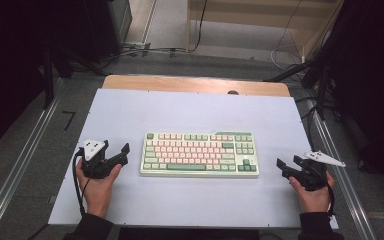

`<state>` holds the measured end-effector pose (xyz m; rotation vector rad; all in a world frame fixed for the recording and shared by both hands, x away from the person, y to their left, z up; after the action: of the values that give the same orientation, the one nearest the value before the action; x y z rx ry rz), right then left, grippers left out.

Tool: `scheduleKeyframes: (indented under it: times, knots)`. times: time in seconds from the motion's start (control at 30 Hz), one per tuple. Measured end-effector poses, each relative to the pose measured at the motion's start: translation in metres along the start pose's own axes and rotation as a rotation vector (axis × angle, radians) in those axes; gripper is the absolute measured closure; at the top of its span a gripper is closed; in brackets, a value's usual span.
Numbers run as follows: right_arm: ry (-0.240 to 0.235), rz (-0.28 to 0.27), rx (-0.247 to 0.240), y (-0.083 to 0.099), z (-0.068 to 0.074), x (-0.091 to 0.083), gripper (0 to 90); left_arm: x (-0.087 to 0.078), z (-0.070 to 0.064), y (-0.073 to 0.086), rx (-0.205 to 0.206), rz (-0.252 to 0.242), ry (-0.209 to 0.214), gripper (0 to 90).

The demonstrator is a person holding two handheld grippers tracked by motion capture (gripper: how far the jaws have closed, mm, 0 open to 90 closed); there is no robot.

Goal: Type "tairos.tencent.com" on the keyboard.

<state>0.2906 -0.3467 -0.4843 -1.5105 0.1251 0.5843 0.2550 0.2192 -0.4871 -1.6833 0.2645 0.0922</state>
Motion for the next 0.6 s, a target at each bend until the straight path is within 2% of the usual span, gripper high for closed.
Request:
scheduleKeyframes:
  times: [0.2, 0.6]
  knots:
    - [-0.007, 0.000, -0.005, -0.001, 0.003, 0.002, 29.6, -0.002, 0.001, 0.000, -0.016, -0.005, -0.001, 28.2]
    - [-0.029, 0.001, -0.022, -0.003, 0.013, 0.004, 29.7, -0.001, -0.006, 0.001, -0.004, 0.001, 0.027, 28.6]
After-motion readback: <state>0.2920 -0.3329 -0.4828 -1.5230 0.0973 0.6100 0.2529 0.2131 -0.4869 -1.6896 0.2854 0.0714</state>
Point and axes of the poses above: each handheld gripper's, and its own axes: x roughly forward along the jaws, y roughly out of its underside, z roughly to its left, the point moved 1 cm from there along x, roughly forward along the jaws, and after that the axes turned 14 degrees about -z, right-handed, at the moved point
